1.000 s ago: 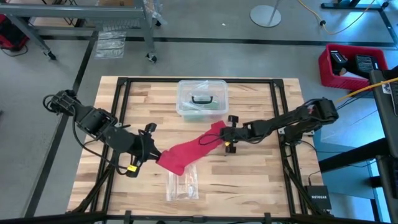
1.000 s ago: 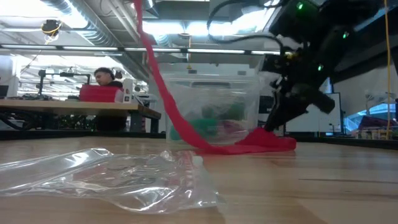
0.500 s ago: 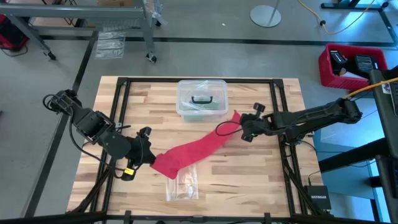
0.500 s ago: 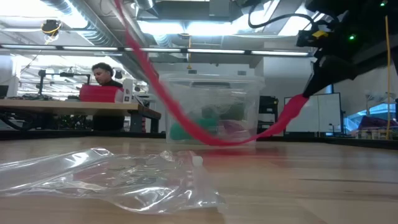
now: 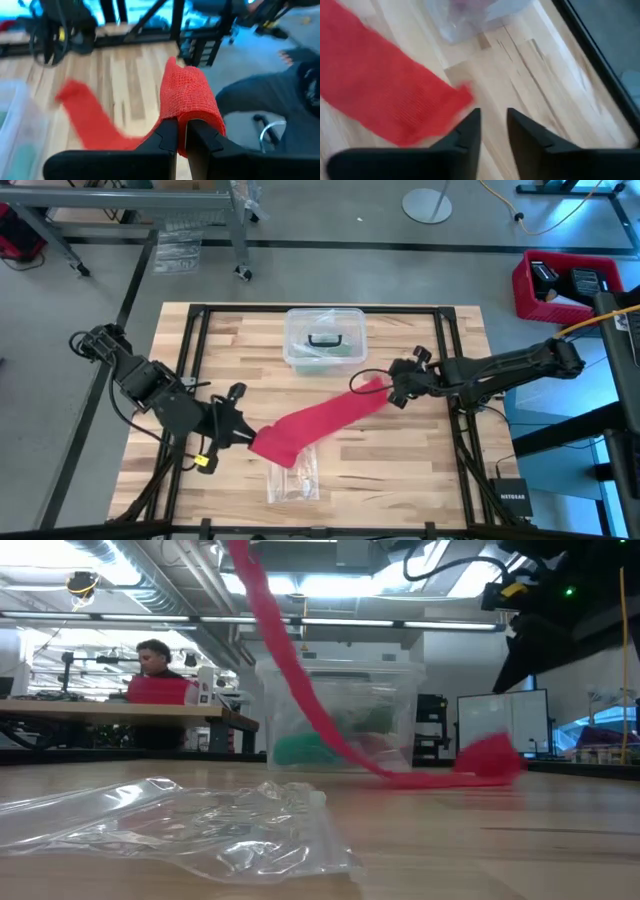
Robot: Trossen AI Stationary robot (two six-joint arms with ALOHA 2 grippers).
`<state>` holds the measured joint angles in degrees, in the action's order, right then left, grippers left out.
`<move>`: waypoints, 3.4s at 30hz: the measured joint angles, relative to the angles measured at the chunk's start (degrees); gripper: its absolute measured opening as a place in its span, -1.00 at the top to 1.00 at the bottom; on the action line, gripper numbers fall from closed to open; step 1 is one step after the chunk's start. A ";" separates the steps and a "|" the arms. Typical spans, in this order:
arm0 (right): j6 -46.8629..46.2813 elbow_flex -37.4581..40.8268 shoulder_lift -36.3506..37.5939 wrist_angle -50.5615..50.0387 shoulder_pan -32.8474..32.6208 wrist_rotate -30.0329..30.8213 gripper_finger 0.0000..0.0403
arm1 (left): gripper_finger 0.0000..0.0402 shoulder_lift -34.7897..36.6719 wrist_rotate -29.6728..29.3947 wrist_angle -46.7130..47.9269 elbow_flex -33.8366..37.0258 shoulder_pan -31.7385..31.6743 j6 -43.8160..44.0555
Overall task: Roll bandage
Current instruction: Roll the red bandage
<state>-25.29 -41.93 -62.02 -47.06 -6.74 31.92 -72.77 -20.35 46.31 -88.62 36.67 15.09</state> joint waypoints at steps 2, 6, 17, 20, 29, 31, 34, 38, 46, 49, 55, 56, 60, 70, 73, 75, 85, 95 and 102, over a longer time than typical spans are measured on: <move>0.02 -2.86 0.00 -4.45 0.00 -0.03 0.30 | 0.94 0.00 -0.01 -2.63 0.00 -0.09 -2.08; 1.42 -11.14 1.09 -12.86 -0.36 -2.12 0.03 | 0.94 -0.03 -0.02 -7.46 0.00 -1.62 -5.33; 17.23 -13.93 13.58 8.85 -11.87 1.36 -0.16 | 0.94 -3.56 -0.20 -23.10 -0.02 -12.73 -14.26; 18.23 -9.02 17.48 22.79 -14.15 -1.93 -0.16 | 0.94 -5.29 -0.30 -25.33 -0.02 -17.17 -15.53; 18.55 -3.81 11.59 47.78 -14.23 -4.54 -0.16 | 0.94 -7.92 4.56 -30.36 -0.02 -25.83 -19.08; 18.60 -3.82 9.17 49.65 -14.23 -4.48 -0.16 | 0.94 -7.98 4.69 -30.87 -0.02 -26.44 -19.13; 20.30 -3.71 5.47 49.82 -14.22 -4.05 -0.16 | 0.94 -8.00 4.84 -31.75 -0.02 -26.86 -20.14; 20.96 -3.75 2.61 50.68 -13.74 -3.41 -0.16 | 0.94 -8.00 5.81 -32.18 -0.02 -26.97 -20.55; 24.94 -3.80 -1.98 55.11 -11.45 -5.20 -0.10 | 0.94 -8.00 5.80 -32.46 -0.02 -26.97 -21.42; 31.80 -3.78 -3.07 57.36 -11.49 -5.58 0.17 | 0.94 -8.00 5.82 -32.54 -0.02 -26.97 -20.42; 36.28 -3.82 -3.94 59.13 -11.08 -5.14 0.92 | 0.94 -8.00 7.17 -35.50 -0.02 -26.97 -19.97; 36.30 -3.80 -3.99 58.83 -11.16 -3.81 0.92 | 0.94 -8.00 8.33 -36.80 -0.02 -26.97 -19.69; 38.74 -3.80 -3.78 57.46 -11.19 0.27 0.97 | 0.94 -7.74 15.55 -39.70 -0.02 -26.97 -17.18; 38.84 -3.80 -4.60 57.14 -11.24 0.13 0.98 | 0.94 -7.26 16.46 -46.37 -0.02 -26.93 -18.74; 37.17 -3.82 -4.55 57.60 -11.28 -1.84 0.98 | 0.94 -7.23 10.70 -45.93 -0.02 -26.94 -22.35; 36.20 -3.80 -4.45 57.34 -11.30 -2.77 0.99 | 0.94 -7.23 6.63 -45.47 -0.02 -26.93 -24.96; 27.69 -7.80 -3.28 54.77 -11.23 -3.51 0.55 | 0.94 -7.19 3.64 -43.99 -0.02 -26.93 -27.71; 21.97 -19.44 -0.60 35.91 -11.23 -7.21 -0.30 | 0.94 -7.17 3.46 -43.41 -0.02 -26.97 -28.35; 14.86 -22.14 1.34 17.87 -11.30 -9.79 -0.44 | 0.94 -7.17 3.40 -43.86 -0.02 -26.97 -29.02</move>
<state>-10.43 -64.08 -60.68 -29.19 -18.04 22.13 -79.94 -16.95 2.45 -88.64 9.69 -13.93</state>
